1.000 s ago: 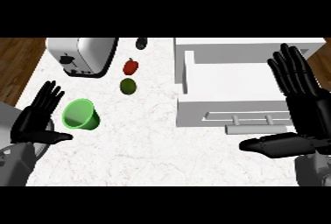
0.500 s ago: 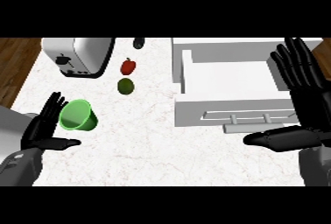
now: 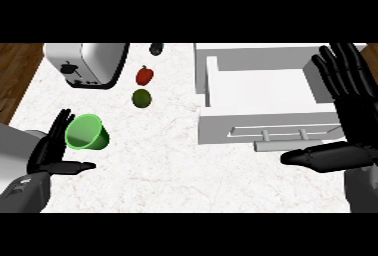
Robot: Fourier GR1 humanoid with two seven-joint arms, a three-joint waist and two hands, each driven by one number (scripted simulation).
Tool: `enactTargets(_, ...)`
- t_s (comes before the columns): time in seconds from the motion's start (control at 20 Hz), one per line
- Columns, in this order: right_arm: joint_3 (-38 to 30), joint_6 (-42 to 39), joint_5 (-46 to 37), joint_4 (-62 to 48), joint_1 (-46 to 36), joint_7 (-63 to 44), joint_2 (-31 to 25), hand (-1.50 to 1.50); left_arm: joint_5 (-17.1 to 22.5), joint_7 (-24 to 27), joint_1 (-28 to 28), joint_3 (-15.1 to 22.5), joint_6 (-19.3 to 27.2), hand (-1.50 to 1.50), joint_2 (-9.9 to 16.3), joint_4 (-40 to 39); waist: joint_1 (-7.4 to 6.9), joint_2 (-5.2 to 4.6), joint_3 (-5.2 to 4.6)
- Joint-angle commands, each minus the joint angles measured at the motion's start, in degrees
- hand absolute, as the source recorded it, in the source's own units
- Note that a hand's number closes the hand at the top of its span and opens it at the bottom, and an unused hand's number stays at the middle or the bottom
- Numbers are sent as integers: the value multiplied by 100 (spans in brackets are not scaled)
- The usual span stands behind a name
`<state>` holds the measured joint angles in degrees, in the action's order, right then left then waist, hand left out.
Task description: Pick up the cup, place it into the drawer and close the drawer
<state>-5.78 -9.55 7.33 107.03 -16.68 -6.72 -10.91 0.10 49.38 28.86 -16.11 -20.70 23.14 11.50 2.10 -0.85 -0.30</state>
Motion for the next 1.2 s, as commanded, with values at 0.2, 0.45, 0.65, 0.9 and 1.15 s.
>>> enactTargets(0.2,-173,-186,240,-127,-204,-139,-196,-150,-40,613,75,-38,-371,-150,-25,-194,44,-27,-12)
enactTargets(0.45,-66,-175,101,93,174,20,-108,-150,-134,702,136,35,-284,-150,-211,-206,104,-16,-9)
enactTargets(0.65,0,-111,110,50,9,-61,-28,-150,-150,723,153,45,-570,-150,-112,-227,87,-29,-12)
enactTargets(0.9,-61,-104,36,-15,92,-21,-80,-150,-49,721,181,38,-1167,150,-468,-189,115,-58,-21)
enactTargets(1.15,62,14,-108,-61,-26,-92,8,-150,-182,1525,9,88,-232,150,-573,184,28,-36,-14)
